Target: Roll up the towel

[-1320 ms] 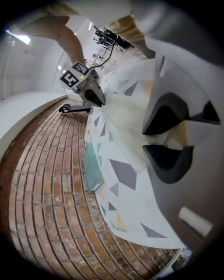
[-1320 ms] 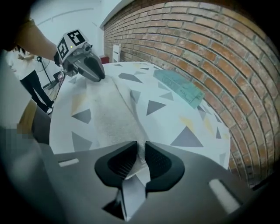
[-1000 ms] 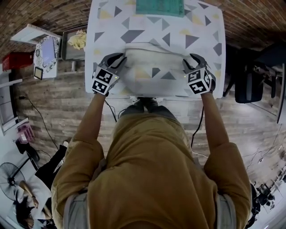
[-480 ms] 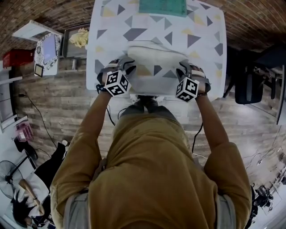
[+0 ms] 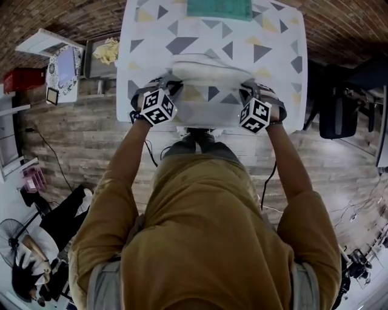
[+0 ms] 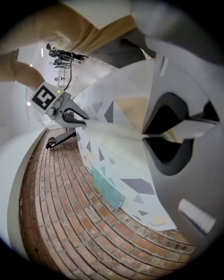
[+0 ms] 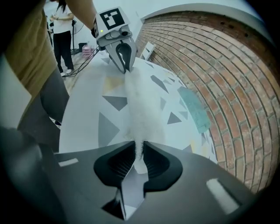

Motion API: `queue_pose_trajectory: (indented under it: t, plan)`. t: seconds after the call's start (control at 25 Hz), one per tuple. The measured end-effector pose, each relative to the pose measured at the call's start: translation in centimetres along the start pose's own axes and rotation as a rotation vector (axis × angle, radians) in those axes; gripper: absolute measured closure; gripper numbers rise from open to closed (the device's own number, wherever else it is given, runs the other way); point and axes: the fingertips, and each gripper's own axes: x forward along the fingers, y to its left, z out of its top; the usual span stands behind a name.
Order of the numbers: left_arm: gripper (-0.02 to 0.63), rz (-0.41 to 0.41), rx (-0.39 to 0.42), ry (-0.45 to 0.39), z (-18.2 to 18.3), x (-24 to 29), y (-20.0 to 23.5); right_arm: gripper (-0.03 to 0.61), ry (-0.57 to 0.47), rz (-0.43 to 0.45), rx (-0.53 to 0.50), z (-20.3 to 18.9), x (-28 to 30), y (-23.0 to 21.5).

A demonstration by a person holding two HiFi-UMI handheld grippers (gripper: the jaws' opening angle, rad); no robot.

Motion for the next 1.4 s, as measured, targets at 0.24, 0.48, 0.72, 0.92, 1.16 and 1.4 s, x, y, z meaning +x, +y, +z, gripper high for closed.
queue_pose_trajectory:
  t: [0.24, 0.48, 0.72, 0.92, 1.16, 1.4]
  plan:
    - [0.531, -0.074, -0.035, -0.028, 0.5, -1.5, -0.6, 0.520, -0.018, 0.052, 0.028, 0.3, -1.5, 0.2]
    - [0.532, -0.271, -0.182, -0.065, 1.4, -3.4, -1.4, 0.522, -0.038, 0.257, 0.140, 0.2, -3.6, 1.7]
    - [0.531, -0.471, -0.345, -0.102, 1.5, -3.9, 0.0, 0.522, -0.086, 0.392, 0.290, 1.2, -4.6, -0.6]
    - [0.531, -0.610, -0.426, -0.119, 2.2, -3.5, 1.2, 0.522, -0.090, 0.474, 0.402, 1.0, -3.2, -2.5]
    - [0.531, -0.654, -0.574, -0.179, 2.7, -2.7, 3.8, 0.522, -0.100, 0.523, 0.553, 0.8, -1.7, -4.1]
    - [0.531, -0.609, -0.668, -0.202, 2.6, -1.5, 5.6, 0.522, -0.088, 0.508, 0.672, 0.2, 0.0, -5.0]
